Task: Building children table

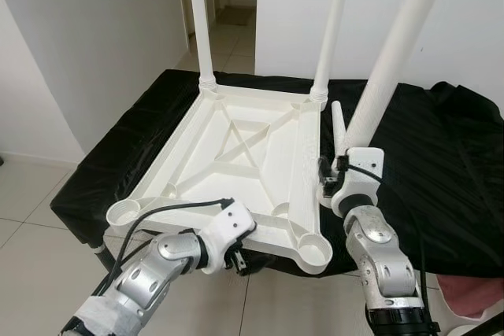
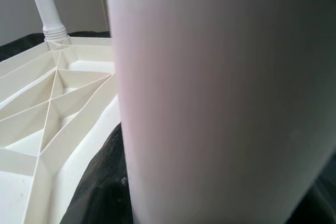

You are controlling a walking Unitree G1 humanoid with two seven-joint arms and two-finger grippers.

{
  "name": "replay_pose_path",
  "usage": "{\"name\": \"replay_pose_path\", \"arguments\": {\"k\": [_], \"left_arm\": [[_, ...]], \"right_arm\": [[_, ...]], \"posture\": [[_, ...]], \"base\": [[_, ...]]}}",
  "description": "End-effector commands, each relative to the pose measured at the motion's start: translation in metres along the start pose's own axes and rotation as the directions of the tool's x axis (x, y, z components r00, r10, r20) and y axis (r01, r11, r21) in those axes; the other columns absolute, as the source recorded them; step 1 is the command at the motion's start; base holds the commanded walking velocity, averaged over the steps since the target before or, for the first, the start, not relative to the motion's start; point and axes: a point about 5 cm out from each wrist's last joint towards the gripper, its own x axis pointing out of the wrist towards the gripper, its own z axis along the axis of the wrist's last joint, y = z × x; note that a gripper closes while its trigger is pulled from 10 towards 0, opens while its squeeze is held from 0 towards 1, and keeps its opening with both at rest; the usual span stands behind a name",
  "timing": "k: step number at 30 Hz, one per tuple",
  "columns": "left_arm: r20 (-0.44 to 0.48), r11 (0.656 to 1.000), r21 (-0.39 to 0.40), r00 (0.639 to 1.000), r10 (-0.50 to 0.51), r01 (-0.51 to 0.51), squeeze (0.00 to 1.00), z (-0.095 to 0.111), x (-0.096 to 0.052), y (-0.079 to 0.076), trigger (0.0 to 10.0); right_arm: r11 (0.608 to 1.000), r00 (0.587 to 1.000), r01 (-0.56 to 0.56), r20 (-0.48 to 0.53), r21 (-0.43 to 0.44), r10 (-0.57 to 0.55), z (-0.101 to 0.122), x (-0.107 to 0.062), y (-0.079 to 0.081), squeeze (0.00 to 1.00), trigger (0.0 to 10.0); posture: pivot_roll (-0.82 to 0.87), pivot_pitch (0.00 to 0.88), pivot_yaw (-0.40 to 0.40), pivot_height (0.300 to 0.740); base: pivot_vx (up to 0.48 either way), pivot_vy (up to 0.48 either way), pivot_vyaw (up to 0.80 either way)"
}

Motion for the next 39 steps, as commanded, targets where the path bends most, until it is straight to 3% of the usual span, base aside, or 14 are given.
{"name": "replay_pose_path", "arguments": {"k": [1, 3, 7, 17, 23, 29, 34, 36, 39], "left_arm": [[-0.001, 0.981, 0.037, 0.982, 0.191, -0.191, 0.00, 0.002, 0.000, 0.015, 10.0], [0.001, 0.978, 0.045, 0.979, 0.202, -0.202, 0.00, 0.003, 0.001, 0.018, 10.0], [0.035, 0.950, 0.012, 0.950, 0.311, -0.311, 0.00, 0.013, 0.006, 0.040, 10.0], [0.044, 0.931, 0.044, 0.931, 0.361, -0.363, 0.00, 0.018, 0.009, 0.056, 10.0], [0.088, 0.952, 0.033, 0.950, 0.301, -0.305, 0.00, 0.021, 0.007, 0.050, 10.0], [0.217, 0.977, -0.053, 0.953, 0.213, -0.206, 0.00, 0.030, -0.004, 0.031, 10.0], [0.235, 0.975, -0.084, 0.947, 0.221, -0.207, 0.00, 0.029, -0.007, 0.029, 10.0], [0.233, 0.955, -0.118, 0.927, 0.293, -0.272, 0.00, 0.027, -0.011, 0.026, 10.0], [0.243, 0.945, -0.148, 0.915, 0.321, -0.292, 0.00, 0.028, -0.016, 0.020, 10.0]], "right_arm": [[1.000, 1.000, -0.010, 0.019, 0.004, 0.010, 0.003, 0.001, 0.004, 0.00, 10.0], [1.000, 1.000, -0.010, 0.019, 0.005, 0.010, 0.003, 0.001, 0.004, 0.00, 10.0], [1.000, 1.000, -0.013, 0.020, 0.008, 0.013, 0.004, 0.002, 0.006, 0.00, 10.0], [1.000, 1.000, -0.020, 0.009, 0.020, 0.019, 0.001, -0.001, 0.009, 0.00, 10.0], [0.997, 0.997, -0.082, 0.015, -0.004, 0.082, -0.001, -0.008, 0.013, 0.00, 10.0], [0.991, 0.991, -0.134, 0.024, 0.012, 0.133, -0.003, -0.020, 0.012, 0.00, 10.0], [0.990, 0.989, -0.138, 0.050, -0.011, 0.139, -0.002, -0.025, 0.011, 0.00, 10.0], [0.991, 0.989, -0.136, 0.049, -0.014, 0.137, -0.006, -0.033, 0.009, 0.00, 10.0], [0.991, 0.990, -0.135, 0.031, -0.018, 0.135, -0.013, -0.042, 0.008, 0.00, 10.0]], "posture": [[-0.02, 0.065, 0.033, 0.740], [-0.02, 0.064, 0.033, 0.740], [-0.02, 0.066, 0.038, 0.740], [-0.03, 0.075, 0.046, 0.740], [-0.03, 0.087, 0.047, 0.740], [-0.02, 0.103, 0.040, 0.740], [-0.02, 0.107, 0.038, 0.740], [-0.01, 0.123, 0.033, 0.740], [-0.01, 0.131, 0.029, 0.740]], "base": [[0.000, 0.000, 0.00], [0.000, 0.000, 0.00], [0.000, 0.000, 0.00], [0.000, 0.000, 0.00], [0.000, 0.000, 0.00], [0.000, 0.000, 0.00], [0.000, 0.000, 0.00], [0.000, 0.000, 0.00], [0.000, 0.000, 0.00]]}}
